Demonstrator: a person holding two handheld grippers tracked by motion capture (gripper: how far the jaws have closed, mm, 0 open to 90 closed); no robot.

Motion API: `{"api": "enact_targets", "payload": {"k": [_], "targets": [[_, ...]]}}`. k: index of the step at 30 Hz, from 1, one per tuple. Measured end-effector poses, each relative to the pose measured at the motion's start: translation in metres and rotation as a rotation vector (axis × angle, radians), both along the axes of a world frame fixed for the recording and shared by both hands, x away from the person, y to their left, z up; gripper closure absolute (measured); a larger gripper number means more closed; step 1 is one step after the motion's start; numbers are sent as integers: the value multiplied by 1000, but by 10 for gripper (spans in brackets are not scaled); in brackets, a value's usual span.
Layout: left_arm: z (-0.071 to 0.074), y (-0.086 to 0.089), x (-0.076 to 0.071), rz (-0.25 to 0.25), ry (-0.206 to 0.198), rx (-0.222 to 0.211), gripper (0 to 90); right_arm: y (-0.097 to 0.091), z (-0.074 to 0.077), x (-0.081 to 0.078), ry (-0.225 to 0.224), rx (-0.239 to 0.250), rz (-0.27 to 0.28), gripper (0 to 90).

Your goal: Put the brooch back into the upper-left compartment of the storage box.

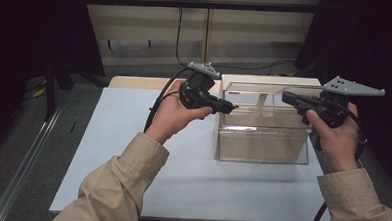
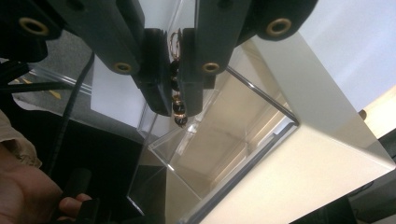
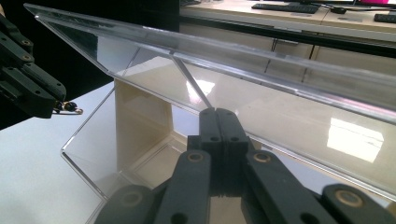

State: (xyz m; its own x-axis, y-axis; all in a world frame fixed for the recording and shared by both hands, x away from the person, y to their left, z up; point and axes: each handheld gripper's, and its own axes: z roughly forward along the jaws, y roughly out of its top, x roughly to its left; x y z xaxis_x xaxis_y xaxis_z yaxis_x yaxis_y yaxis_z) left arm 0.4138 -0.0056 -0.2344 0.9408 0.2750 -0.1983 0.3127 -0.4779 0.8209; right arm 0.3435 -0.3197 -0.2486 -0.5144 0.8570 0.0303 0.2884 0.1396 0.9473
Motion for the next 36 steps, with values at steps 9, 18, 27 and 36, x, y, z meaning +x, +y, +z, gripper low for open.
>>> {"api": "enact_targets", "payload": {"k": [9, 18, 27, 36], "targets": [[-2, -5, 1, 4, -4, 0, 841, -1, 1, -1, -1, 0, 0, 900], [-5, -10, 2, 5, -8, 3, 841, -1, 1, -1, 0, 0, 2, 900], [-9, -16, 4, 12, -8, -7, 841, -2, 0, 0, 0, 2, 0, 900], [-10, -18, 4, 16, -17, -11, 841, -2, 0, 0, -1, 1, -1, 900]]}}
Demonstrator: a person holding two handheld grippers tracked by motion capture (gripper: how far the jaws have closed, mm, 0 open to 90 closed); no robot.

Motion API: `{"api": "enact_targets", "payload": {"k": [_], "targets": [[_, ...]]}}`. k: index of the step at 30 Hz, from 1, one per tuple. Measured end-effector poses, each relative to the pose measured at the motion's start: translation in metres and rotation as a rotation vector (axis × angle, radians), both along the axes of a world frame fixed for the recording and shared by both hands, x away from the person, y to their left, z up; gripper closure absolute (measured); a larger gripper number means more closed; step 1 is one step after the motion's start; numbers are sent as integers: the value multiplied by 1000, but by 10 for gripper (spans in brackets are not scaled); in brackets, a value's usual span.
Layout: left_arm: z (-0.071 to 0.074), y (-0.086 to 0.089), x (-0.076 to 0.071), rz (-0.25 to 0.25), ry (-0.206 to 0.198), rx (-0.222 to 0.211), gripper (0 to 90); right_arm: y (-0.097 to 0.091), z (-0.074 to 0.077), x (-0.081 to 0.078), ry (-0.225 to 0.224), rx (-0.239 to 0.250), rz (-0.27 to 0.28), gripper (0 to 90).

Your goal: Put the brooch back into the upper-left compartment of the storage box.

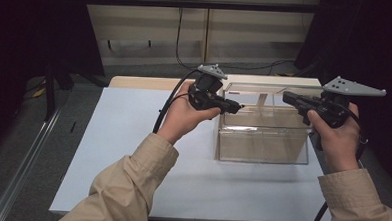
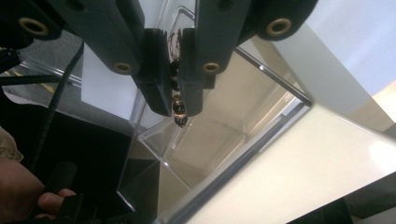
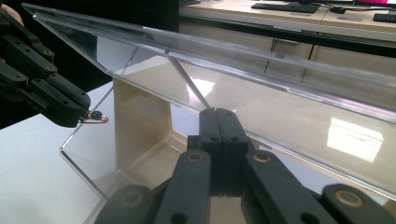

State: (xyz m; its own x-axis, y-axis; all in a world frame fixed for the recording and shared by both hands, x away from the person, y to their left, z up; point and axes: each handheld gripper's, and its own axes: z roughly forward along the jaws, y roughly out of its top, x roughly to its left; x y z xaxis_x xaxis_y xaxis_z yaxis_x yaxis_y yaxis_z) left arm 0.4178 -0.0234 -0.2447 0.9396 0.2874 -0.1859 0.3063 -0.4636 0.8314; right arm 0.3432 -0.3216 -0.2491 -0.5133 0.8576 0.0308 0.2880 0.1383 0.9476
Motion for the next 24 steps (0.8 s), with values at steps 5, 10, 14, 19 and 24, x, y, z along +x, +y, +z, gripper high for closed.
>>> {"api": "enact_targets", "payload": {"k": [5, 10, 14, 19, 24], "targets": [[0, -1, -1, -1, -3, 2, 841, 0, 0, 0, 0, 1, -1, 900], [0, -2, -2, 1, -2, -2, 841, 0, 0, 0, -1, 1, 0, 900], [-1, -3, -2, -1, 0, -6, 841, 0, 0, 0, 0, 1, 0, 900], [-2, -4, -1, 0, -6, -3, 841, -1, 0, -1, 1, 1, 0, 900], [-2, -4, -1, 1, -7, -5, 840, -1, 0, -1, 0, 1, -1, 900]]}}
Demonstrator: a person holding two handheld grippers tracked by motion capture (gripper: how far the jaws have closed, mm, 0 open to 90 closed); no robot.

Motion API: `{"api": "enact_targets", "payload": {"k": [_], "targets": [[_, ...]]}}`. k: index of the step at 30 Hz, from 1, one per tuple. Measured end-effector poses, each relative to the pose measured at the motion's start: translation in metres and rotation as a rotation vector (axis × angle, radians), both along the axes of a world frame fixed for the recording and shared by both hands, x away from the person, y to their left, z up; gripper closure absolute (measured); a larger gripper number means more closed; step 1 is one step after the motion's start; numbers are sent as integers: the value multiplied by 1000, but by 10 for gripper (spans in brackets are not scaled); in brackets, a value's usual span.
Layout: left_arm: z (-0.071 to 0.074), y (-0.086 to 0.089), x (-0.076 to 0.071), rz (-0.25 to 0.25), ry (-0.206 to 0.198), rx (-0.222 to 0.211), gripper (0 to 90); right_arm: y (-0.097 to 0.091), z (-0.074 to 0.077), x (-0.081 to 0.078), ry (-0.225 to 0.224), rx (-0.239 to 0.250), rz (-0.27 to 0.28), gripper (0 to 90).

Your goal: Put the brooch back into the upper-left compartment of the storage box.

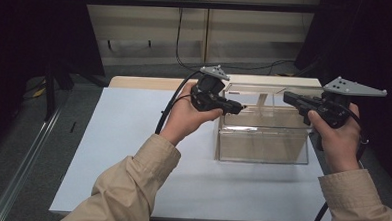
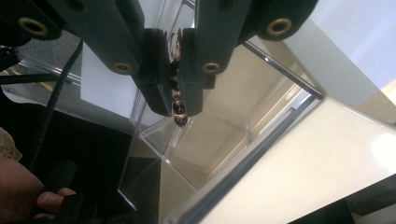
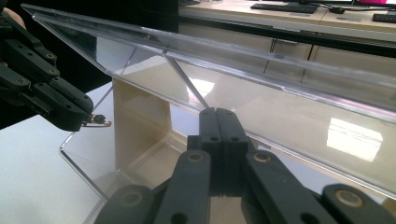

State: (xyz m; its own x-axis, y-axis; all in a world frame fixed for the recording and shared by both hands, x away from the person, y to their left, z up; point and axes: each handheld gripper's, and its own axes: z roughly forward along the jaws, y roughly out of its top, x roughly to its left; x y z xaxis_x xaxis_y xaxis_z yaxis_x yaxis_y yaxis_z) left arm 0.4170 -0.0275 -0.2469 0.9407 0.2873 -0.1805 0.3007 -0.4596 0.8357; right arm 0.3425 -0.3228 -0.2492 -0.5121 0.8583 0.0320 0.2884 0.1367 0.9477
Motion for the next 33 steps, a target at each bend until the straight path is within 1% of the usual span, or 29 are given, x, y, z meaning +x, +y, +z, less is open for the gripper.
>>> {"api": "enact_targets", "payload": {"k": [8, 10, 12, 14, 19, 23, 24, 25, 27, 29, 33], "targets": [[-2, -1, 0, 1, 1, -4, 840, 0, -1, 0, 1, -2, 0, 900], [-2, -1, 1, -1, -3, 1, 840, 0, -1, 0, 2, -3, 1, 900], [-3, -1, 1, 4, 2, 3, 840, 0, -1, 0, 3, -3, 1, 900], [-3, -1, 1, 4, 3, -3, 840, 0, -1, 0, 4, -2, 1, 900], [-5, -1, 2, 7, -2, 3, 839, 0, -2, 0, 4, -3, 1, 900], [-8, -2, 3, 9, -6, -1, 835, 0, -2, 0, 4, -3, 1, 900], [-9, -2, 3, 5, -9, 6, 830, 0, -2, 0, 4, -4, 2, 900], [-10, -2, 3, 12, -12, 6, 814, 0, -2, 0, 5, -5, 2, 900], [-11, -3, 4, 16, -11, -1, 772, 0, -2, 0, 5, -5, 2, 900], [-11, -3, 3, 19, -14, 1, 711, 0, -2, 0, 5, -5, 2, 900], [-9, 0, 1, 16, -16, -1, 698, 0, -2, 0, 7, -1, 0, 900]]}}
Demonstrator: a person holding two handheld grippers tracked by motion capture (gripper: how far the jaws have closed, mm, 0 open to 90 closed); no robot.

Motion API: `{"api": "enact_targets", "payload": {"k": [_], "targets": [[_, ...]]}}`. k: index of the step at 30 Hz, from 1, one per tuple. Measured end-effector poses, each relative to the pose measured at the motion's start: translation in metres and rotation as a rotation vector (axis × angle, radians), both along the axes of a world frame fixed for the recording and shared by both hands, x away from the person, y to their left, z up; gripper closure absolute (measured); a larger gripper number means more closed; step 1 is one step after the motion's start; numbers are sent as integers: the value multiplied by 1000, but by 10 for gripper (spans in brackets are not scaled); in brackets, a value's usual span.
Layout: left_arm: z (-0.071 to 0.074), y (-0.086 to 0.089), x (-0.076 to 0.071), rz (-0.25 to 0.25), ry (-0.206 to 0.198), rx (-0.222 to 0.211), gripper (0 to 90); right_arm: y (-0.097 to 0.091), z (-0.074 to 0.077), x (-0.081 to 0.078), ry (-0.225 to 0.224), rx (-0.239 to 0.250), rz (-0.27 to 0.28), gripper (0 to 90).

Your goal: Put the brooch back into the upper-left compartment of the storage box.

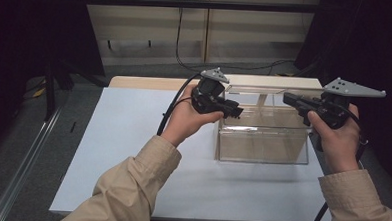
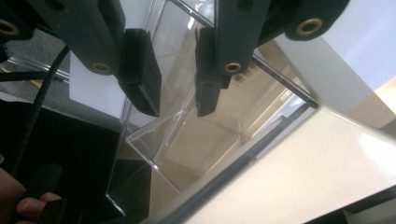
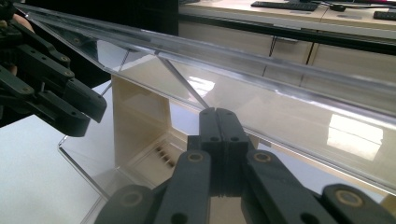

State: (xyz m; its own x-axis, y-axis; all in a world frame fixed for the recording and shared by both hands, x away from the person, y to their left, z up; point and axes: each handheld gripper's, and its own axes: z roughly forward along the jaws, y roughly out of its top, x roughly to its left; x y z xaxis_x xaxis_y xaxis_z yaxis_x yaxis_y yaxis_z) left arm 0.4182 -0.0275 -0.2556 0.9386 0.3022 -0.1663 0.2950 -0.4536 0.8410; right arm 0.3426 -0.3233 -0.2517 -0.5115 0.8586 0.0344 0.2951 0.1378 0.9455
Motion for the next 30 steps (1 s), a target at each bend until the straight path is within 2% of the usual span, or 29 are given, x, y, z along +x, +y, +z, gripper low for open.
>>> {"api": "enact_targets", "payload": {"k": [6, 9, 11, 18, 23, 26, 30], "targets": [[4, 7, -4, -13, -2, 18, 619, -1, -1, -1, 6, 4, 1, 900], [5, 10, -7, -14, 2, 12, 588, -1, -2, -2, 6, 3, 6, 900], [5, 11, -8, -12, -4, 28, 545, -1, -2, -3, 11, 2, 8, 900], [3, 21, -12, 1, 12, 26, 470, -2, -6, -8, 25, -4, 21, 900], [0, 27, -15, 9, 18, 27, 411, -3, -8, -12, 18, 12, 22, 900], [-1, 31, -17, 12, 9, 39, 367, -5, -8, -14, 12, 21, 26, 900], [-2, 34, -20, 12, 11, 24, 331, -6, -5, -18, 12, 20, 32, 900]]}}
